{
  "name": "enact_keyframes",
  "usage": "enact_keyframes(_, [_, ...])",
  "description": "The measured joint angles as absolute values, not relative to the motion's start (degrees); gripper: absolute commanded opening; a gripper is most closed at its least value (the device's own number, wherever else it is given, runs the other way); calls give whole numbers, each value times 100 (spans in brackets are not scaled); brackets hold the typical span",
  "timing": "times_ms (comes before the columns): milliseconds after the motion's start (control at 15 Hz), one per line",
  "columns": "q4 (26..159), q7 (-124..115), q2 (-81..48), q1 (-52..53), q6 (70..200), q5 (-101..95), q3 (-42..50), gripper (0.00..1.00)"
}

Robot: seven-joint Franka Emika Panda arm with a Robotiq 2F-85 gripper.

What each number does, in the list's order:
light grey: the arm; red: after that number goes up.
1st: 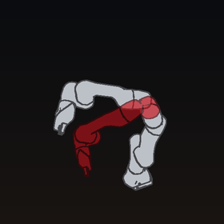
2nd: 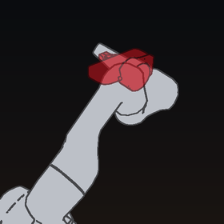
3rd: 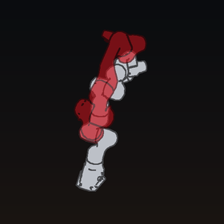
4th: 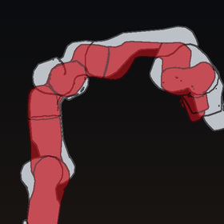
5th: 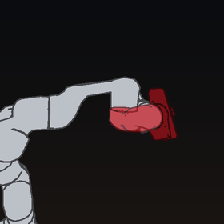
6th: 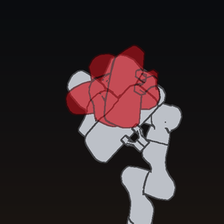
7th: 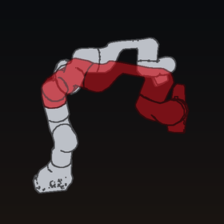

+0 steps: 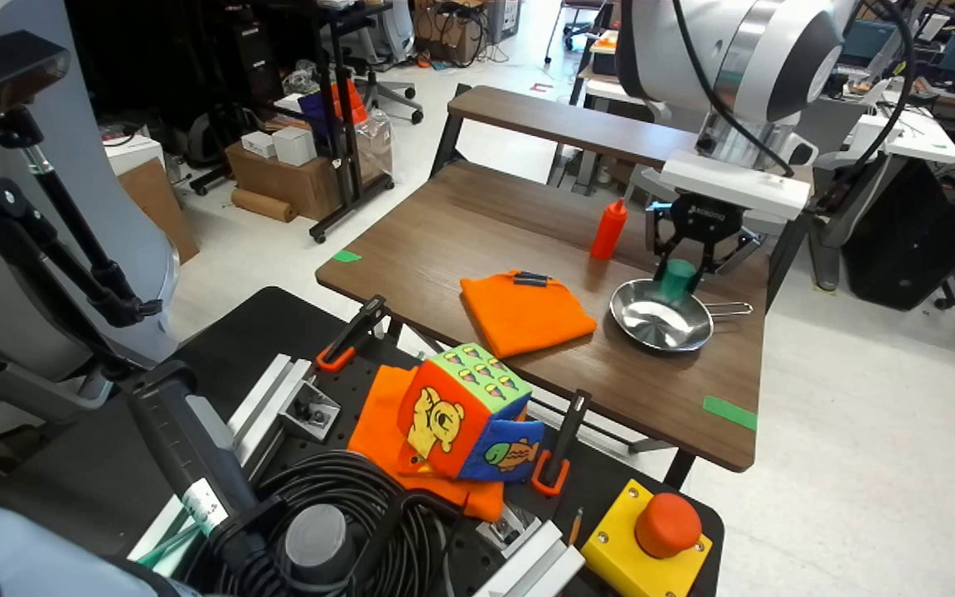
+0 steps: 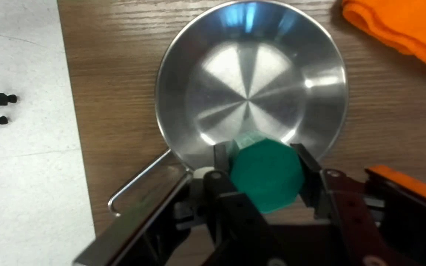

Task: Pick the green block in the pan and put it on the table

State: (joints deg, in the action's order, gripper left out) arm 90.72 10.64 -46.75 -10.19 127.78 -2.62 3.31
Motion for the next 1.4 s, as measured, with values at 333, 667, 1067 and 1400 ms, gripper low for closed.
enact_keyframes(333, [8338, 859, -4613, -1106, 12241, -144, 379, 19])
enact_keyframes(667, [7441, 595, -5194, -1192, 11936, -134, 432, 19])
enact_keyframes(1067, [6001, 304, -6443, -1206, 11388, -72, 433, 19])
enact_keyframes(1400, [4919, 214, -7206, -1178, 10963, -72, 430, 71])
